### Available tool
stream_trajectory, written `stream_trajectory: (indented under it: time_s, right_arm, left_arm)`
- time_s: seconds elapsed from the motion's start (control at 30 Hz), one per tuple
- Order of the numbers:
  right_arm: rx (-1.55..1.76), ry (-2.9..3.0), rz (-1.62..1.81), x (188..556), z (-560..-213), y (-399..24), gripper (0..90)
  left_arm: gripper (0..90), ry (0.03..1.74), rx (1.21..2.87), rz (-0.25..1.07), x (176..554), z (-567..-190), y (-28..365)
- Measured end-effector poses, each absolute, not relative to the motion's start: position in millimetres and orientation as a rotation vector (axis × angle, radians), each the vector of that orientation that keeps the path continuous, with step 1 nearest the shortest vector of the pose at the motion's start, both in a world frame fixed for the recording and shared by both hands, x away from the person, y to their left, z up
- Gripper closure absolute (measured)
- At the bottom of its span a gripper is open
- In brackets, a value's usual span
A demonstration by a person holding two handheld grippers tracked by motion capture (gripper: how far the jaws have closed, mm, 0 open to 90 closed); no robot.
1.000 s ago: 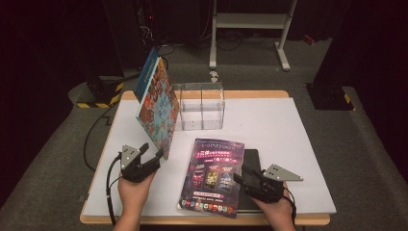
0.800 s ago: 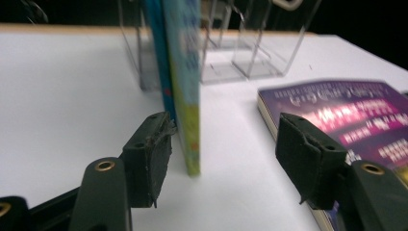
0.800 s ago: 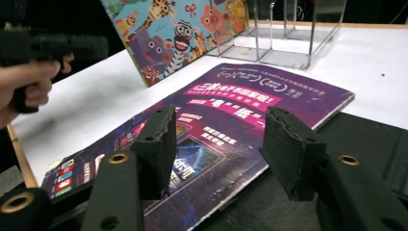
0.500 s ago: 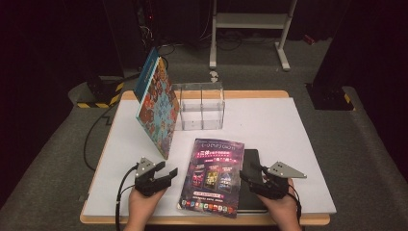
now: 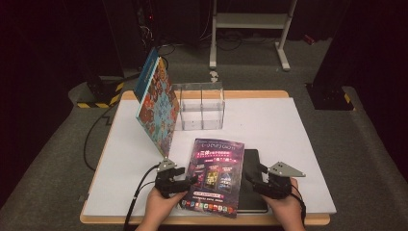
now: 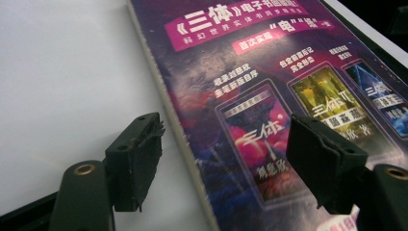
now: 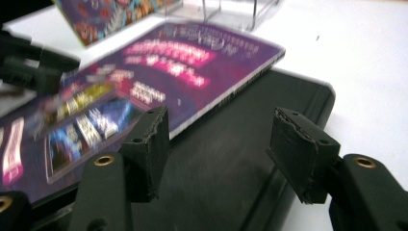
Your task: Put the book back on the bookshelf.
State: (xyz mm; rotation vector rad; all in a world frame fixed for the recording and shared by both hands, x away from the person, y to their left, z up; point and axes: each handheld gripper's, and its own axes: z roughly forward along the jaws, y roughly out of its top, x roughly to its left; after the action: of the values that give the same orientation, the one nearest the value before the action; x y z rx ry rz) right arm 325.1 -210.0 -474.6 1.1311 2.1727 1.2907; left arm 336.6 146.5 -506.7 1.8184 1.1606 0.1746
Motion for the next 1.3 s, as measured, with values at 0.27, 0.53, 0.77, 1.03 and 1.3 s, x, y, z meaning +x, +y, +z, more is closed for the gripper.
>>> stream_trajectory:
  time_s: [0.27, 0.53, 0.77, 1.03, 1.3]
  right_arm:
    - [1.177, 2.151, 1.311, 324, -477, -220, 38.6]
    - [1.202, 2.175, 1.301, 326, -479, -214, 35.3]
    - [1.258, 2.139, 1.294, 329, -480, -222, 30.7]
    - [1.373, 2.107, 1.295, 334, -480, -235, 23.8]
    - [1.478, 2.151, 1.342, 339, -490, -237, 18.1]
  left_arm:
    - [27.2, 1.207, 1.826, 0.143, 342, -507, 138]
    - [30.9, 1.140, 1.861, 0.112, 340, -501, 121]
    - [32.0, 1.053, 1.869, 0.075, 335, -493, 102]
    - [32.6, 0.965, 1.844, 0.108, 331, -485, 95]
    - [19.0, 1.034, 1.834, -0.018, 348, -501, 86]
